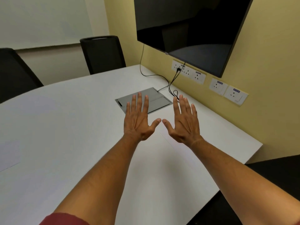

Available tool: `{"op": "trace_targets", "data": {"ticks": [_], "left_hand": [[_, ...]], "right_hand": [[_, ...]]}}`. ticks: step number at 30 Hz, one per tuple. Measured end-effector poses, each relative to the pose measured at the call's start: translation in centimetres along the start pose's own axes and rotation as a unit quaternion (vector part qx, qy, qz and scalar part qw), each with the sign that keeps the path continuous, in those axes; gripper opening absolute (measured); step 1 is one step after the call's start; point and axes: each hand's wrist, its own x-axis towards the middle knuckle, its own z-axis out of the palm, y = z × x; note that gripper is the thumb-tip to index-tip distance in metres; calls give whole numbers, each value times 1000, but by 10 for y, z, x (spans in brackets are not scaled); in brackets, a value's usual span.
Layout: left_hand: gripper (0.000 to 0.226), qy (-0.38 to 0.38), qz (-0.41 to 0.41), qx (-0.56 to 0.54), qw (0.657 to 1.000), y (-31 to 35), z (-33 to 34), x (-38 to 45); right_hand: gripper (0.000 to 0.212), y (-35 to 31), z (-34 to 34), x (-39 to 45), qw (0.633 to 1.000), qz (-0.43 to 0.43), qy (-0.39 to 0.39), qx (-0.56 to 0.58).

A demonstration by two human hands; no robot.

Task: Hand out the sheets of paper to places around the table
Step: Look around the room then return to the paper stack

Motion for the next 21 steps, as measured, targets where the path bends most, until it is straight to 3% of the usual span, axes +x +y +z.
{"op": "trace_targets", "data": {"ticks": [10, 21], "left_hand": [[99, 59, -81, 54, 994, -12, -78, -46], [96, 78, -214, 156, 961, -6, -151, -175]], "right_hand": [[93, -37, -49, 2, 993, -89, 39, 66], [90, -87, -97, -59, 967, -217, 36, 131]]}}
